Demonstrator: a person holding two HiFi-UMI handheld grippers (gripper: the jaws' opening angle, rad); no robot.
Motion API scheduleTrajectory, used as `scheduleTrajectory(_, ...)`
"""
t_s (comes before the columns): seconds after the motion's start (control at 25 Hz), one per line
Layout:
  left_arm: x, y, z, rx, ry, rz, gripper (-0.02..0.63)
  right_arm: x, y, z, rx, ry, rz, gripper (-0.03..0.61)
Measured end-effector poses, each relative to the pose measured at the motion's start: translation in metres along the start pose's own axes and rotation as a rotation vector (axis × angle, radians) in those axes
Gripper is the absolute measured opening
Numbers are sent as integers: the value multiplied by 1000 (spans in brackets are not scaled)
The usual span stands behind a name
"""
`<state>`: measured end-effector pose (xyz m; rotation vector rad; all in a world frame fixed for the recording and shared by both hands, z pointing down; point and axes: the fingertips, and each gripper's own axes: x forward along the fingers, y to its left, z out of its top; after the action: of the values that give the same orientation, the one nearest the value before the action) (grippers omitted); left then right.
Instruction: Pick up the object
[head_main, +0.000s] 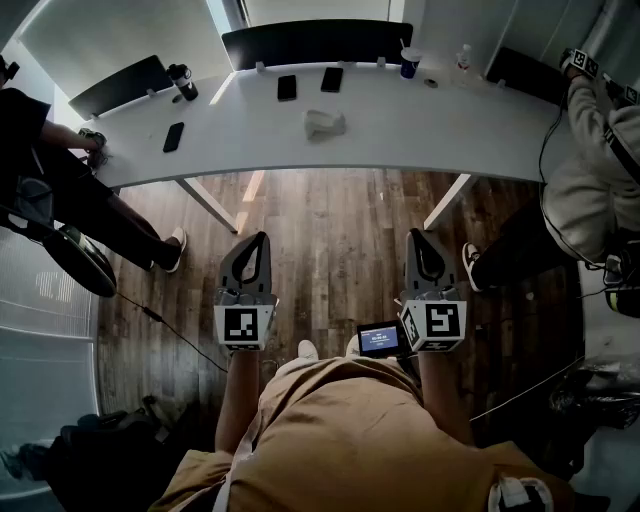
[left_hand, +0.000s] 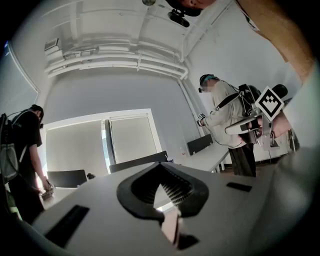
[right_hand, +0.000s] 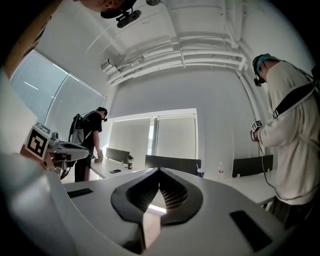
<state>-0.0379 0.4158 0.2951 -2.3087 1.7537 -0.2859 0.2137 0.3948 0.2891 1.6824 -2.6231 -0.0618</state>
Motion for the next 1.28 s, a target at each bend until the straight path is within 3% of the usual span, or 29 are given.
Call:
scheduleTrajectory(0.28, -1, -18, 23, -31, -24, 27, 6, -19, -21, -1, 11, -9, 7, 9)
scheduleTrajectory(0.48, -3, -21, 7, -43, 6, 54, 6, -22, -37, -12, 50, 14, -7, 9)
scheduleTrajectory(0.6, 1, -18, 5, -100, 4, 70, 6, -16, -40, -19, 50, 32, -13, 9)
scheduleTrajectory(1.08, 78, 38, -15, -83, 3, 13, 6, 74, -28, -26, 40, 73, -31, 9)
scheduleTrajectory(1.28, 116, 72, -27, -115, 5, 3, 6, 124, -19, -19, 15, 82, -39, 9)
